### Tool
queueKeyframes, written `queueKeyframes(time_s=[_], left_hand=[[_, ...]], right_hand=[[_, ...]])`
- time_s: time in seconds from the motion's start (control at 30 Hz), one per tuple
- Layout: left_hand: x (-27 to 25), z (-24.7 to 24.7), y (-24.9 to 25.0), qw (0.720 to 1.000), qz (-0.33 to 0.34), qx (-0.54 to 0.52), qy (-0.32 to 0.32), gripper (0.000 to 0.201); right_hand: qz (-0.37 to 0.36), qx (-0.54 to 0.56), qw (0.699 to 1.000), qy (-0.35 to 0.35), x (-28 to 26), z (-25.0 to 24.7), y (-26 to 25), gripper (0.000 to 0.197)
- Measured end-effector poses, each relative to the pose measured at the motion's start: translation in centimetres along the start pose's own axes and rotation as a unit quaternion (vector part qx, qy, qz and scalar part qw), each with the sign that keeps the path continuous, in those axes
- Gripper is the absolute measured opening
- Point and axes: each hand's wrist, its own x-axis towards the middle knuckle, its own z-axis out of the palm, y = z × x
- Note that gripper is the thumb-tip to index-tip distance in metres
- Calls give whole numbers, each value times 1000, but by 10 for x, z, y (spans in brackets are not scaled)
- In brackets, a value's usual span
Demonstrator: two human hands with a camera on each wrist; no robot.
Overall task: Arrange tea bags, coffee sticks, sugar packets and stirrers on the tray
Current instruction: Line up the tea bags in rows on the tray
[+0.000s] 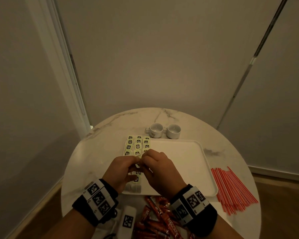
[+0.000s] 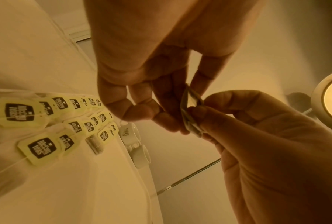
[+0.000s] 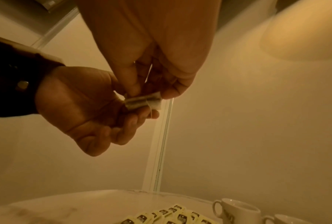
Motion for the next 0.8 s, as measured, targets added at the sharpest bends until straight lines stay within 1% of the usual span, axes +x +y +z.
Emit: queueKeyframes(time_s=[0.07,0.13,0.27,0.4,0.47,0.53,0.67,0.73,0.8], left_hand=[[0,0,0,1000,7,16,1,23],[-1,-1,1,1000,8,19,3,21],[-1,-3,3,1000,4,24,-3,21],[1,-6,3,1000,-5,18,-4,22],[3,-7,2,999,1,37,11,22],[3,-7,1,997,12,69,19,21],[2,-3,0,996,43,82,17,21],[1,-2,-1,995,56,80,12,25],[1,-3,-3,994,68,84,9,27]], right_hand=[[43,42,998,-8,0,3,1,19],[92,98,991,-8,0,4,1,22],[162,184,969,27,1,3,0,25],[219,252,941,56,2,1,0,38],[225,268,935,63,2,-2,-1,41],[211,263,939,71,1,-3,-4,42],[169,229,957,60,-1,1,-6,28],[180,223,956,69,-1,2,-5,23],[222,228,944,87,-1,2,-4,21]])
